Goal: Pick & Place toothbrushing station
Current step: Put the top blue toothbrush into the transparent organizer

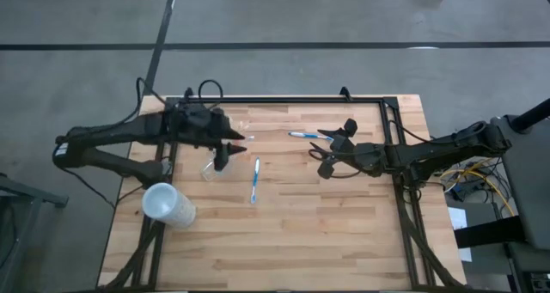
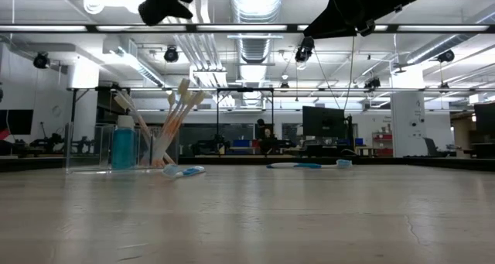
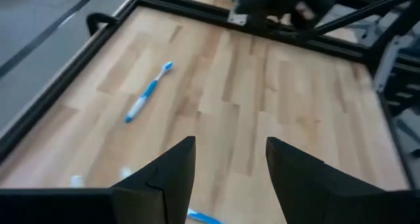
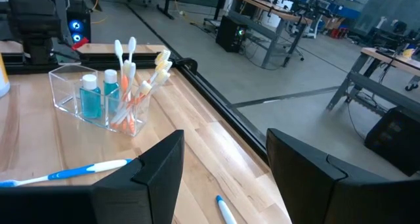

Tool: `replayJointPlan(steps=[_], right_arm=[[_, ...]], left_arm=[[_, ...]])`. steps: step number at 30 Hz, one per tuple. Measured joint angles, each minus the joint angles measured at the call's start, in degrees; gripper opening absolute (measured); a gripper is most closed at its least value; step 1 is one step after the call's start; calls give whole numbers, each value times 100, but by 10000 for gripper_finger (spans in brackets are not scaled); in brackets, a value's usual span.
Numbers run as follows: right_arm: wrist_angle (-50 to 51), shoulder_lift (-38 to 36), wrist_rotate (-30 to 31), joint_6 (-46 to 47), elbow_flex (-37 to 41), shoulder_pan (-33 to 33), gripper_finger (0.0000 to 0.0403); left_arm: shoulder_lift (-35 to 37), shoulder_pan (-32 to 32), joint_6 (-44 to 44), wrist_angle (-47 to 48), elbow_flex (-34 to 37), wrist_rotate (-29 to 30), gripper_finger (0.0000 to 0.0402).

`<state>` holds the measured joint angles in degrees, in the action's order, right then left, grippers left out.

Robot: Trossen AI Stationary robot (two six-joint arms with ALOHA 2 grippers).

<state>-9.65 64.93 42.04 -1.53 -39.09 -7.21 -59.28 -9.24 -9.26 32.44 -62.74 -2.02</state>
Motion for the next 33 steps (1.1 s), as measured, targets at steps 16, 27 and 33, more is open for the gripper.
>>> replayJointPlan(steps=[16, 27, 33], right_arm=[[2, 0, 0, 2, 0, 1, 210], [0, 0, 0, -82, 0, 47, 210], [0, 0, 3, -154, 0, 88, 210]], left_arm=[[-83, 1236, -1525, 4, 48, 200, 191], [-77, 1376, -1083, -421, 50, 934, 191], [-66, 1322, -190, -771, -66, 962, 191]])
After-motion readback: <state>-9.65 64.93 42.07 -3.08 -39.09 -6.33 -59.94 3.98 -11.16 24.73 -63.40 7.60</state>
